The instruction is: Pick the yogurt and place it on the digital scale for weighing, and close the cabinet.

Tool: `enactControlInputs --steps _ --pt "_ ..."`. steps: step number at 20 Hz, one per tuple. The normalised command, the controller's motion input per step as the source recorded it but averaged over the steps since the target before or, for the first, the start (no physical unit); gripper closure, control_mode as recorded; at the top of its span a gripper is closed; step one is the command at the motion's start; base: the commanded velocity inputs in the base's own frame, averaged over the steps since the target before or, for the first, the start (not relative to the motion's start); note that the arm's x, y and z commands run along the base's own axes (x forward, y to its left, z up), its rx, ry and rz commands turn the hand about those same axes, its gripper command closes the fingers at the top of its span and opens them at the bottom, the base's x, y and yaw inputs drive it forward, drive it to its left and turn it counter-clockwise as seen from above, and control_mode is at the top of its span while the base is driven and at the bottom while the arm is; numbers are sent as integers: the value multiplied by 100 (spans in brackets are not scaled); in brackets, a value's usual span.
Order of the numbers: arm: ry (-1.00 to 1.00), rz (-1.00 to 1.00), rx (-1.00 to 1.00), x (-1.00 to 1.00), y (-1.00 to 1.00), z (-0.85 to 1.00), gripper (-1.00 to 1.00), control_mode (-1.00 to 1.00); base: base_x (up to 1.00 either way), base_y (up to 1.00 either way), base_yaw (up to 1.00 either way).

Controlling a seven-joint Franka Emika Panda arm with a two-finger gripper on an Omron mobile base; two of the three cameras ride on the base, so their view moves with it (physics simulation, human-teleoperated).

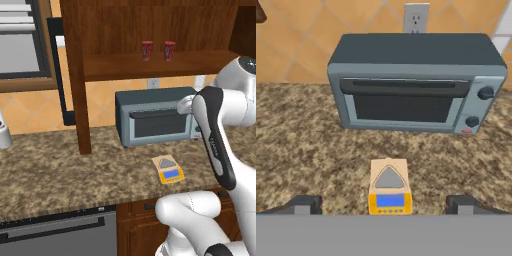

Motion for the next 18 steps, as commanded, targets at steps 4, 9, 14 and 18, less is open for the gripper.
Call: enactControlInputs --steps 4,9,14,18 --pt "-11 0 0 -4 0 58 -100 -100 0 0 0" --pt "-26 0 3 2 0 36 -100 -100 0 0 0" --pt "-1 0 0 10 0 46 -100 -100 0 0 0" --pt "-1 0 0 37 0 2 -100 -100 0 0 0"
